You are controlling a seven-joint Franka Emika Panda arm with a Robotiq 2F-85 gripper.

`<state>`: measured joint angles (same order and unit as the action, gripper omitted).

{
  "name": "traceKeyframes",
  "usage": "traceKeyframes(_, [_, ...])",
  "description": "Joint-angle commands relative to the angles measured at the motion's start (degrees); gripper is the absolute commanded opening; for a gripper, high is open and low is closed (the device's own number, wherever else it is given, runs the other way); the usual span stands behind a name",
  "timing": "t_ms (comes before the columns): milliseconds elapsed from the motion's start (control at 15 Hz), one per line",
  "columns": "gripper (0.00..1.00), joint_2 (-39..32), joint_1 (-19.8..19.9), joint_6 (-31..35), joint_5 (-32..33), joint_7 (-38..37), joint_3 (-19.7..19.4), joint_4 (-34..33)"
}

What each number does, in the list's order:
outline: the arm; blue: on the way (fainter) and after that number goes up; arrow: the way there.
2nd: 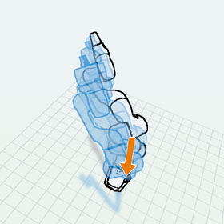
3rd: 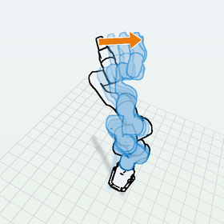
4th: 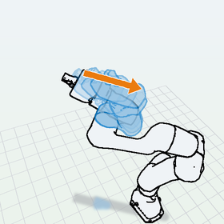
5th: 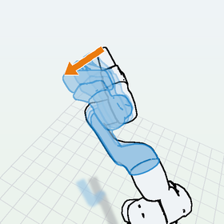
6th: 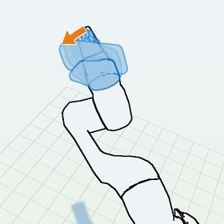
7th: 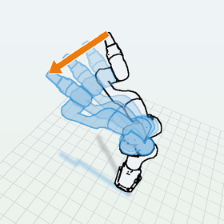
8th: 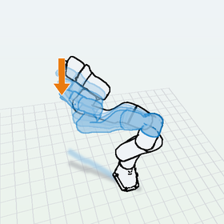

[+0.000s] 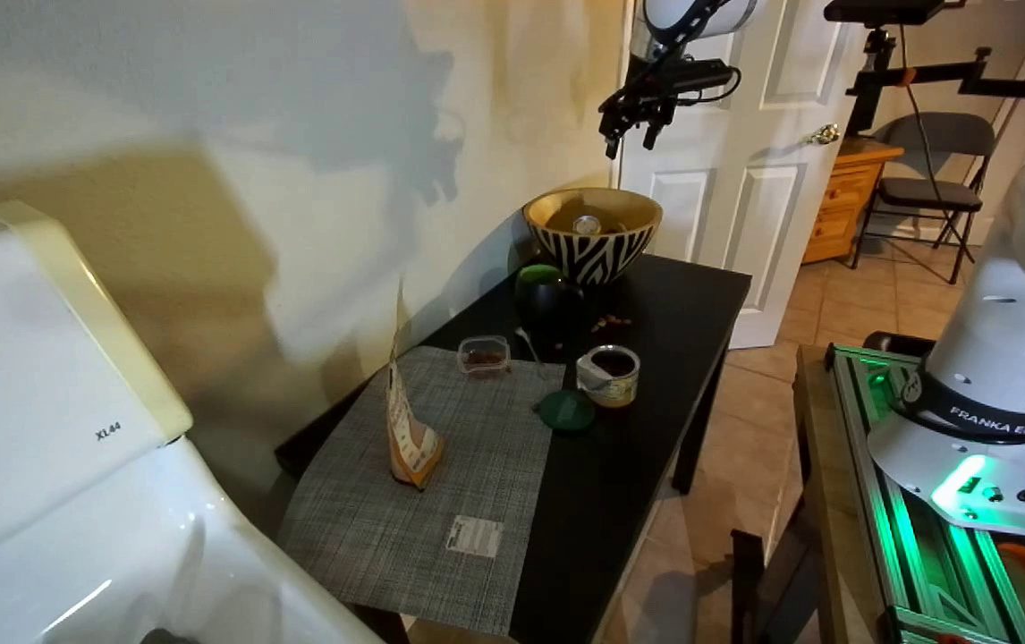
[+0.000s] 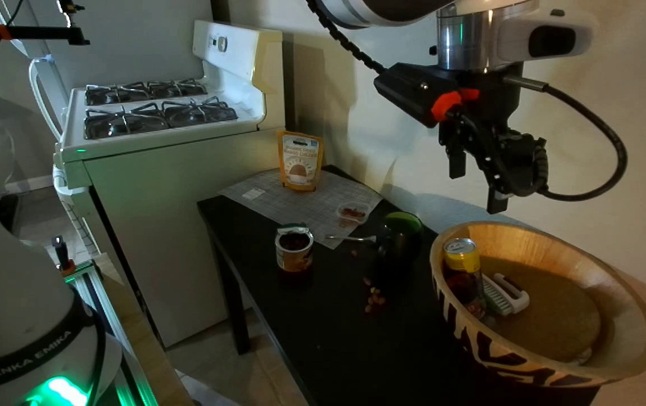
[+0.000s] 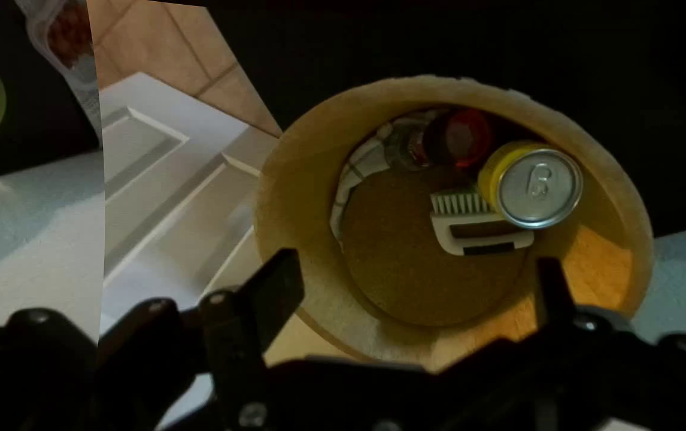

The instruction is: Put the can in the black cup

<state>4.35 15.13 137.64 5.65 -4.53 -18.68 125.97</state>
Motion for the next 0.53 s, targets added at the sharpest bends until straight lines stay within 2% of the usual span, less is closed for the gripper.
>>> traceKeyframes(0, [1.0, -4.61, 0.54, -0.47, -2.54, -10.48, 1.45, -2.09])
traceKeyframes(200, [1.0, -10.31, 0.3, 0.51, -2.81, -19.81, 1.82, -3.8])
traceKeyframes(467, [1.0, -17.54, -0.35, -2.86, -4.36, -30.38, 0.96, -9.83])
